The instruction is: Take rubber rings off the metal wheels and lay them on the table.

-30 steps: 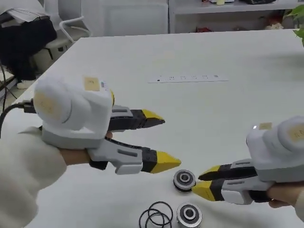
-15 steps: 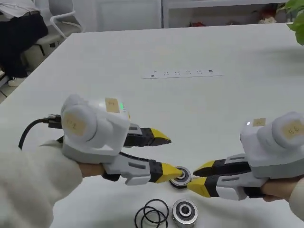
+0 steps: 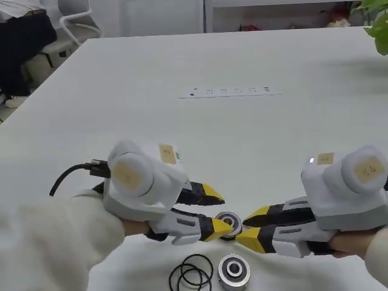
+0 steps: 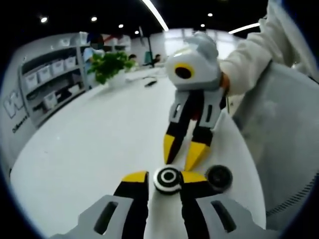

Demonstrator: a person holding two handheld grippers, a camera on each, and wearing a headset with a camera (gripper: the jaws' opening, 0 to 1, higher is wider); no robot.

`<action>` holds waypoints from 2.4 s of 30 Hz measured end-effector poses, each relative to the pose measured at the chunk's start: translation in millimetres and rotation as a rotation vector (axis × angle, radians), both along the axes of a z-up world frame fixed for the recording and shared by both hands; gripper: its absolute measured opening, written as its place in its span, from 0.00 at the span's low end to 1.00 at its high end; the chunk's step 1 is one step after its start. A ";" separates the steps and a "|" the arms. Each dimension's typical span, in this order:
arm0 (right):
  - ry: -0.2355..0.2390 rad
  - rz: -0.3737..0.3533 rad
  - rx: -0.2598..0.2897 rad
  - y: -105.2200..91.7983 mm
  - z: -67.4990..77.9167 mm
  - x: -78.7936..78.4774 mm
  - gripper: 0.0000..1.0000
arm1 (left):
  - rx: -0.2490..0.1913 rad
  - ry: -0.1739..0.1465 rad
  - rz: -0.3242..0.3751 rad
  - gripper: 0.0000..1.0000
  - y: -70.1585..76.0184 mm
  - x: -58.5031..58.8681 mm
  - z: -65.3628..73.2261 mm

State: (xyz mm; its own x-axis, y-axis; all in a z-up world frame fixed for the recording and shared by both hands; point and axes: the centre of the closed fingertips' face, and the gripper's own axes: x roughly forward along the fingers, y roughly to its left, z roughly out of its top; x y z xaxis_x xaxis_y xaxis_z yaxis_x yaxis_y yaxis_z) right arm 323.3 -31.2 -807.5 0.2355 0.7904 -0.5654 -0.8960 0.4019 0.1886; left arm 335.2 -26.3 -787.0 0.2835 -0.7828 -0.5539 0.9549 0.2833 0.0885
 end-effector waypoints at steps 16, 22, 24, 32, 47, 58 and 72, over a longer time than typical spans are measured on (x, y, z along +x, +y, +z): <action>-0.001 0.019 -0.001 1.5 -1.2 -1.8 0.11 | -0.038 0.075 0.028 0.15 0.3 -5.8 -4.3; 0.008 0.020 0.001 1.2 -0.8 -3.0 0.07 | -0.035 0.072 0.025 0.14 0.7 -6.8 -4.5; 0.010 0.019 0.004 1.1 -0.7 -3.4 0.06 | -0.036 0.069 0.025 0.14 0.9 -6.7 -4.5; 0.017 0.008 0.002 0.7 -0.8 -4.3 0.02 | -0.034 0.062 0.028 0.14 1.8 -7.6 -5.3; 0.004 0.029 -0.015 -2.6 0.0 -7.8 0.05 | -0.037 0.041 0.006 0.14 1.0 -10.2 -5.6; -0.034 0.031 -0.007 8.9 0.8 -6.0 0.22 | -0.043 0.044 0.008 0.14 1.0 -10.4 -5.7; -0.018 0.033 -0.020 3.3 -2.0 -5.4 0.07 | -0.045 0.050 0.023 0.14 1.6 -9.5 -5.8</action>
